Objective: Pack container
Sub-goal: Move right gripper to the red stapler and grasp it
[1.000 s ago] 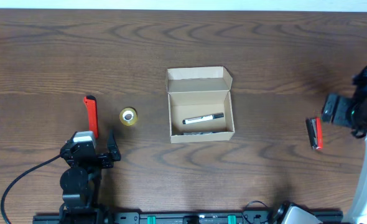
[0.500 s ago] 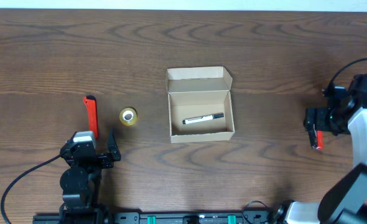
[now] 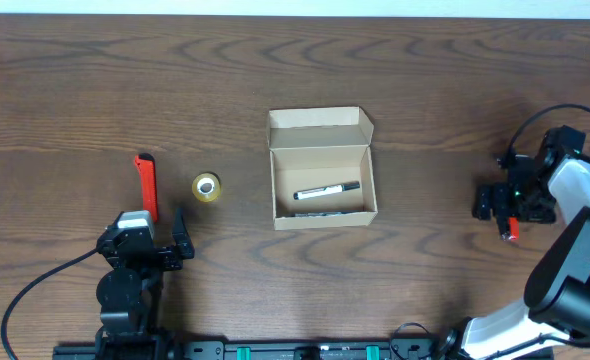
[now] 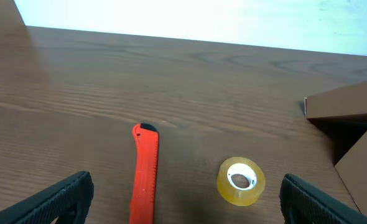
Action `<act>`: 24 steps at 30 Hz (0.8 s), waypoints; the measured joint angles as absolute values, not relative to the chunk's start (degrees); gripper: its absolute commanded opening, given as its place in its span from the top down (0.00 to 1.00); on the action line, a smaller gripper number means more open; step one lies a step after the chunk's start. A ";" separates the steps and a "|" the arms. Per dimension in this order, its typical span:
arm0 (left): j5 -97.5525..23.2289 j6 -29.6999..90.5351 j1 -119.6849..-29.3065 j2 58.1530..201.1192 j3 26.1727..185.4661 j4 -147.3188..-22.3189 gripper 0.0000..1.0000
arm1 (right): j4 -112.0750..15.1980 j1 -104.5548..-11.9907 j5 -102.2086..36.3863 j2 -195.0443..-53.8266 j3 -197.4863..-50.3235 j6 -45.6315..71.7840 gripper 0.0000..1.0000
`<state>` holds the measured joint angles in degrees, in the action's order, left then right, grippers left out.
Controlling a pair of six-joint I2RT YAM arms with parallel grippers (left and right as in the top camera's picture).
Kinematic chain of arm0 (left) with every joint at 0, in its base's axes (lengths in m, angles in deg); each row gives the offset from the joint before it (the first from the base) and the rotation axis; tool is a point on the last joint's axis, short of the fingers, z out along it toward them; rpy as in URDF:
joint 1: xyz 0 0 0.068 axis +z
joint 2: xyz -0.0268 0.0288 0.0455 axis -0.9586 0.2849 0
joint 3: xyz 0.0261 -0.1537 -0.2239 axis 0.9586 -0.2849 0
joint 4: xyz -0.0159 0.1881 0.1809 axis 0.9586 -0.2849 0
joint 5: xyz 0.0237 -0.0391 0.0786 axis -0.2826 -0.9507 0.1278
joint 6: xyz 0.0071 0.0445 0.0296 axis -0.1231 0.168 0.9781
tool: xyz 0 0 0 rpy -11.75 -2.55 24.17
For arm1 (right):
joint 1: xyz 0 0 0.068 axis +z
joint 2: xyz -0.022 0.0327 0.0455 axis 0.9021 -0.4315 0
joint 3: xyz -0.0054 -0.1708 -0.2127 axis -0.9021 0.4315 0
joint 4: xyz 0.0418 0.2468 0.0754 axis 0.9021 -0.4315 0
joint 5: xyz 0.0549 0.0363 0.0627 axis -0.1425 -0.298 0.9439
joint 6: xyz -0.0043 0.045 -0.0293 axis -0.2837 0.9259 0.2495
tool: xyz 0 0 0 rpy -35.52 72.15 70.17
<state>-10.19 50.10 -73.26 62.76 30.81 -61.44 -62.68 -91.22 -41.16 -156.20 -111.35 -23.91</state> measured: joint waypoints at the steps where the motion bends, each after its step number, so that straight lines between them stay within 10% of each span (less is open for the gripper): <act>1: -10.19 50.10 -73.26 62.76 30.81 -61.44 0.05 | -62.66 -91.22 -41.18 -156.69 -111.35 -23.93 0.06; 7: -10.19 50.10 -73.26 62.76 30.81 -61.44 0.05 | -62.59 -91.22 -41.60 -159.16 -111.39 -23.95 0.20; 14: -10.19 50.10 -73.26 62.76 30.81 -61.44 0.05 | -62.48 -91.22 -41.82 -159.18 -111.41 -24.15 0.83; 24: -10.19 50.10 -73.26 62.76 30.81 -61.40 0.05 | -62.26 -91.27 -41.84 -159.02 -111.70 -24.54 0.99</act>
<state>-10.19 50.10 -73.26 62.76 30.81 -61.40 -62.26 -91.27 -41.84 -159.02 -111.70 -24.54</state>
